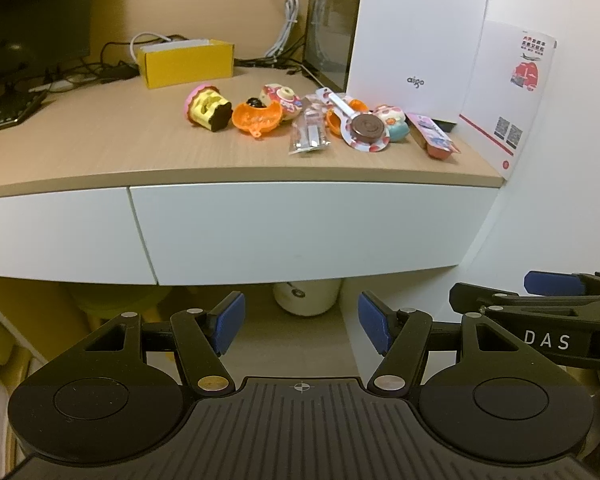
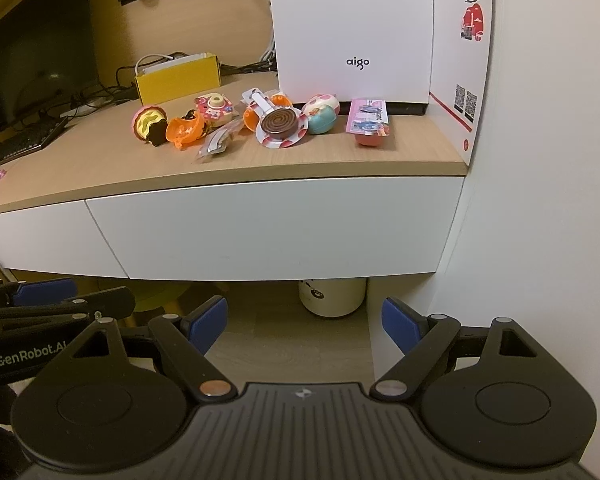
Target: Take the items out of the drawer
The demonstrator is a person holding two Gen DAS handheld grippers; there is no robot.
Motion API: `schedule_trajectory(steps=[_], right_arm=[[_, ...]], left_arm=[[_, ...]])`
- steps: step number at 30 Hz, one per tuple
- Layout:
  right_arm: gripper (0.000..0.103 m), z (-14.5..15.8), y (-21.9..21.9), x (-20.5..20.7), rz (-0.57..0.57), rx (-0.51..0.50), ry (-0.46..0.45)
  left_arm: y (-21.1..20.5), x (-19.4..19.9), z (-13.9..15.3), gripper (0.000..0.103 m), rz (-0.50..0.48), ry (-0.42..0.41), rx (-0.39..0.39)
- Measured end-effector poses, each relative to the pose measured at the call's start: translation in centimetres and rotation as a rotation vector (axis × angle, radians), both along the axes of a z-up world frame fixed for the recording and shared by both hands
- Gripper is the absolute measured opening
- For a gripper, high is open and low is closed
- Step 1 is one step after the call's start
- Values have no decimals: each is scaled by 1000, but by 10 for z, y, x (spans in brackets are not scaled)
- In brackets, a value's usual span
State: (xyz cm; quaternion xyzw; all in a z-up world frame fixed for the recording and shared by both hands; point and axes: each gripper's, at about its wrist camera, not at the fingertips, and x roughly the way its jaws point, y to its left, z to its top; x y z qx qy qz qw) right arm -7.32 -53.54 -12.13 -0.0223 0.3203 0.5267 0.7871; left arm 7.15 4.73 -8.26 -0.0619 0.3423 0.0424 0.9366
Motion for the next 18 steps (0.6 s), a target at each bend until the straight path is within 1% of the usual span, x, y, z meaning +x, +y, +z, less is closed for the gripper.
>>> schedule_trajectory(steps=[18], right_arm=[[85,-1,-1,-2,-4,-1,5]], left_arm=[[2,-1,1,68,5,0,-1]])
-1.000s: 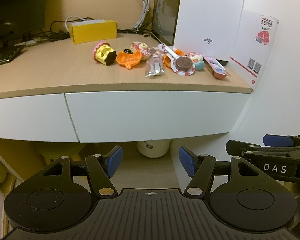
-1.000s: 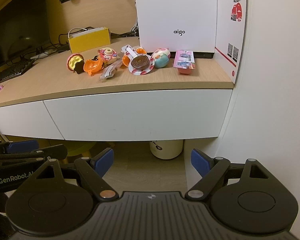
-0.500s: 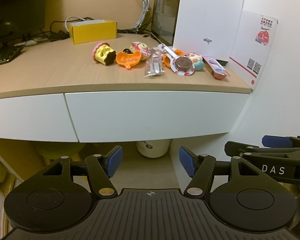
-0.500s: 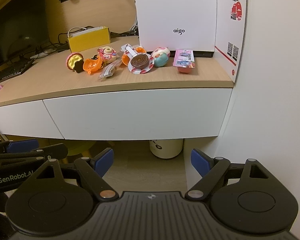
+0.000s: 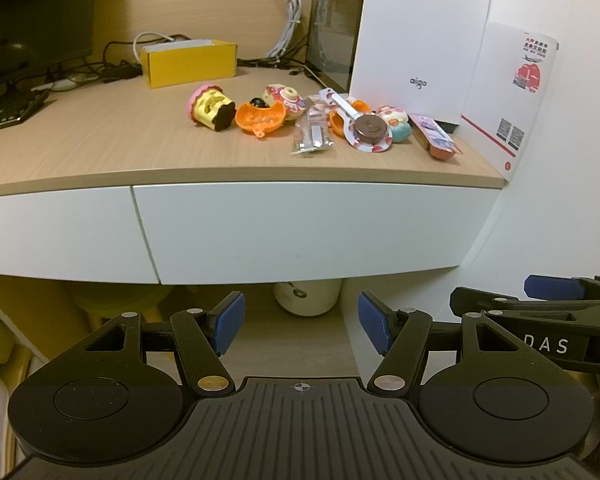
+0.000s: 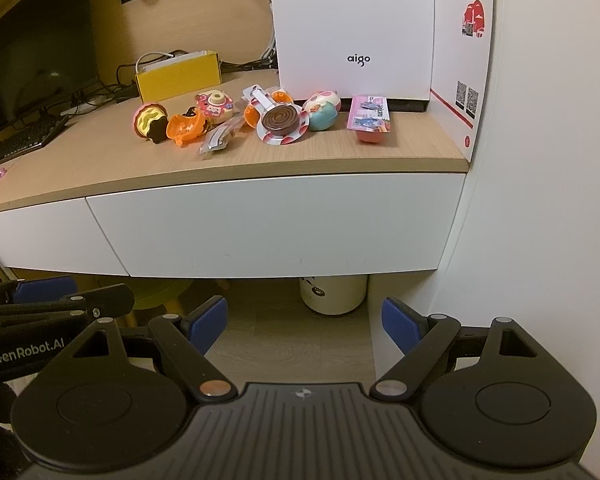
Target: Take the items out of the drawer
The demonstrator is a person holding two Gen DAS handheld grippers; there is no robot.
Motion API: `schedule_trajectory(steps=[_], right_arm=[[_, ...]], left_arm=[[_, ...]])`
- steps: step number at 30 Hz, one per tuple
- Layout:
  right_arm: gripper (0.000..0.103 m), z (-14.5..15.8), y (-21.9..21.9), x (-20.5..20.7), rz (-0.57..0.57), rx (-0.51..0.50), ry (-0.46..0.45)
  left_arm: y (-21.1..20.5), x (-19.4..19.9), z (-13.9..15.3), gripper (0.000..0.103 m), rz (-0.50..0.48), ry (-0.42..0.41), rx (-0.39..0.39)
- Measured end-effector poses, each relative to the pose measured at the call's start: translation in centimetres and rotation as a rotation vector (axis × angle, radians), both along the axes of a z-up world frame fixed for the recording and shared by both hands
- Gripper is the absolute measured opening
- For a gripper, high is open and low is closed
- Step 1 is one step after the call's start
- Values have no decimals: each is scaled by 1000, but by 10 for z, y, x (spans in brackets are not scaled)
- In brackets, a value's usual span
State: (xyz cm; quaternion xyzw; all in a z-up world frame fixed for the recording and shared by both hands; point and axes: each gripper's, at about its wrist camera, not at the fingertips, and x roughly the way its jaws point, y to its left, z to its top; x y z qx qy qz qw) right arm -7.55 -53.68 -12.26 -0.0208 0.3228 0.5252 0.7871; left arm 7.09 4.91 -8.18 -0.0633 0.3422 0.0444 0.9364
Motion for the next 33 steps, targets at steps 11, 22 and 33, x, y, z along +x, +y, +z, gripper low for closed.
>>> schedule_trajectory(steps=[11,22,33], right_arm=[[85,-1,2,1,3,1,3],[85,-2,2,3,3,2,5],[85,-2,3,3,9,2,6]], left_arm=[[0,-1,-1,68,14,4,-3],[0,0,-1,68,16,4,-3],[0,1,-2,68,17,5,-3]])
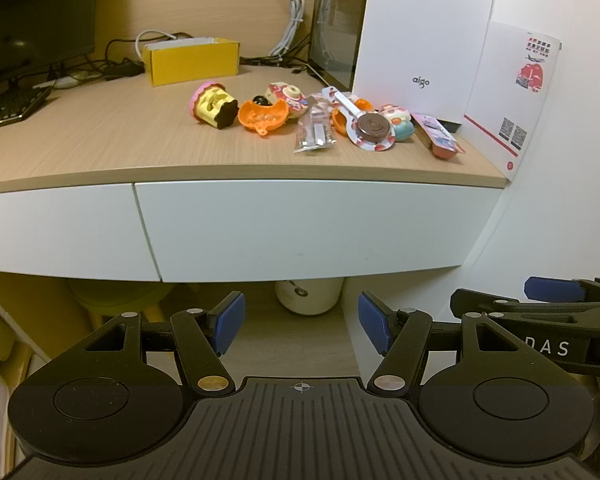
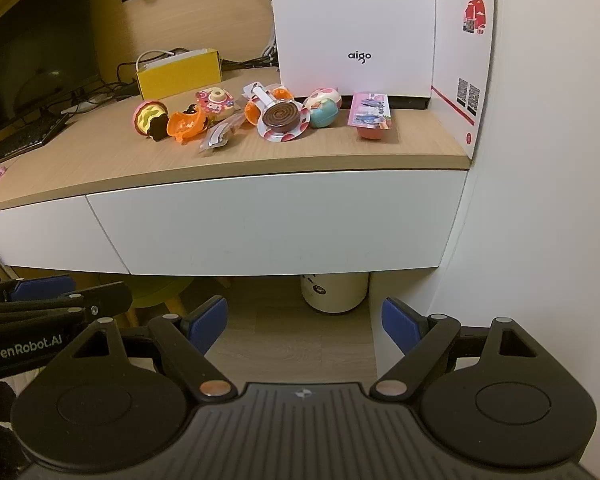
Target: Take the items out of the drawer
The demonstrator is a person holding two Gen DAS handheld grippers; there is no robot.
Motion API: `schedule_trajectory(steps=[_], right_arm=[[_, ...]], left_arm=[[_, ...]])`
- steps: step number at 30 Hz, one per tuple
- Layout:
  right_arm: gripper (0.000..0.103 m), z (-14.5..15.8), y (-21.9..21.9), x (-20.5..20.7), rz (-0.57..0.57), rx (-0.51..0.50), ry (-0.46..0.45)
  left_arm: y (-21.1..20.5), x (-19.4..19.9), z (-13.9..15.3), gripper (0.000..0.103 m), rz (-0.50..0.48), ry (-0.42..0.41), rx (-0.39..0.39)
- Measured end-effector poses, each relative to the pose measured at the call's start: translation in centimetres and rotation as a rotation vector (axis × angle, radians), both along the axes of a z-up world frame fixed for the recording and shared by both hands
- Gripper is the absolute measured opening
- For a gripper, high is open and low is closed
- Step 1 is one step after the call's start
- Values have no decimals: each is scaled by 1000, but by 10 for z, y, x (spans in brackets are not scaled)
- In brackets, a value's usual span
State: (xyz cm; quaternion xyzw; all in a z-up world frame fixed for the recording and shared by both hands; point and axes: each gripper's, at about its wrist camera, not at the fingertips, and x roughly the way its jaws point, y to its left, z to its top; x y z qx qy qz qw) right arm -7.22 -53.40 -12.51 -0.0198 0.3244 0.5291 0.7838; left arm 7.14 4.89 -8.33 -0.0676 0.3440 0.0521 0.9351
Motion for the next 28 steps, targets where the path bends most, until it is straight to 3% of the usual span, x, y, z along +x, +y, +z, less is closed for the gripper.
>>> schedule_trajectory(steps=[11,15,16,17,18,20,23,25,28], right_arm=[[85,0,0,2,-2,5,-1],[85,0,0,4,-12,7,4],[85,0,0,5,-14,8,5],[85,0,0,6,-16,9,6],[85,1,0,7,-18,12,7],[85,0,-1,10,-21,18,14],[85,2,-3,17,-11,42,51],[85,5,-3,21,3,75,86],[85,14,1,28,34,112,154]], left_arm=[[1,0,1,66,13,-2,-16],[0,-1,5,43,1,-13,-21],[0,-1,6,33,-11,-21,-27],[0,-1,7,17,-31,-34,-46],[1,-1,9,11,-48,-50,-76],[0,-5,11,13,1,-65,-99],[-11,-2,12,12,148,-25,32],[-10,1,7,14,114,-30,31],[12,13,-4,14,144,-4,7]])
